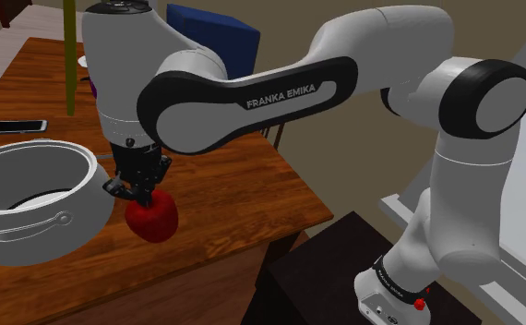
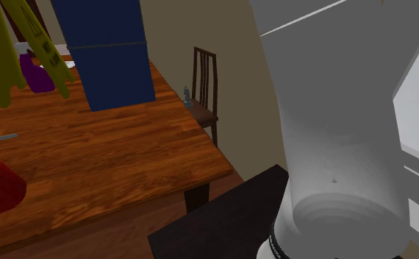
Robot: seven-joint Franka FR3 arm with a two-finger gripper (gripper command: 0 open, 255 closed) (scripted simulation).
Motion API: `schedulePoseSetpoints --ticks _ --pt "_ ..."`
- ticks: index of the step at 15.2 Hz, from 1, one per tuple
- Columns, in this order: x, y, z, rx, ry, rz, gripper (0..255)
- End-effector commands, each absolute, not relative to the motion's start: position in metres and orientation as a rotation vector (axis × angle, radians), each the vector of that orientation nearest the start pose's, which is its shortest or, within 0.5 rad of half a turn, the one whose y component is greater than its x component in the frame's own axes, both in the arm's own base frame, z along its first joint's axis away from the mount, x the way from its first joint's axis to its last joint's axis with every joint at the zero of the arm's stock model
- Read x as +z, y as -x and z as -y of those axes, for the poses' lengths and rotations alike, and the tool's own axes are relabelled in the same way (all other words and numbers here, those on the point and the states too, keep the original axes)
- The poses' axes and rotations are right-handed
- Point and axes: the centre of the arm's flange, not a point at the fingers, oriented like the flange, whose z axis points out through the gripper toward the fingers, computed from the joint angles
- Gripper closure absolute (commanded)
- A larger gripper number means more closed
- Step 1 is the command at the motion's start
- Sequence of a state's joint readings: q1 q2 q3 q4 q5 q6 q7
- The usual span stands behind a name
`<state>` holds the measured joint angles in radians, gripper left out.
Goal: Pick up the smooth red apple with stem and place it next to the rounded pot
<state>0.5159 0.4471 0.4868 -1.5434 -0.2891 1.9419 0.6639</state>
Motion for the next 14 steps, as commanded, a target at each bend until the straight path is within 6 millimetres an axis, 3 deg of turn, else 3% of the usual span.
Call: schedulePoseSetpoints --ticks 1,5,6,11,14 --pt "0.418 -0.417 -0.533 -0.086 3.115 0.635 255" --pt "0.418 -0.417 -0.533 -0.086 3.115 0.635 255" --pt "0.418 -0.417 -0.533 -0.086 3.115 0.635 0" --pt "0.418 -0.417 -0.533 -0.086 3.115 0.635 0" --pt "0.457 -0.415 -0.534 -0.086 3.115 0.635 0"
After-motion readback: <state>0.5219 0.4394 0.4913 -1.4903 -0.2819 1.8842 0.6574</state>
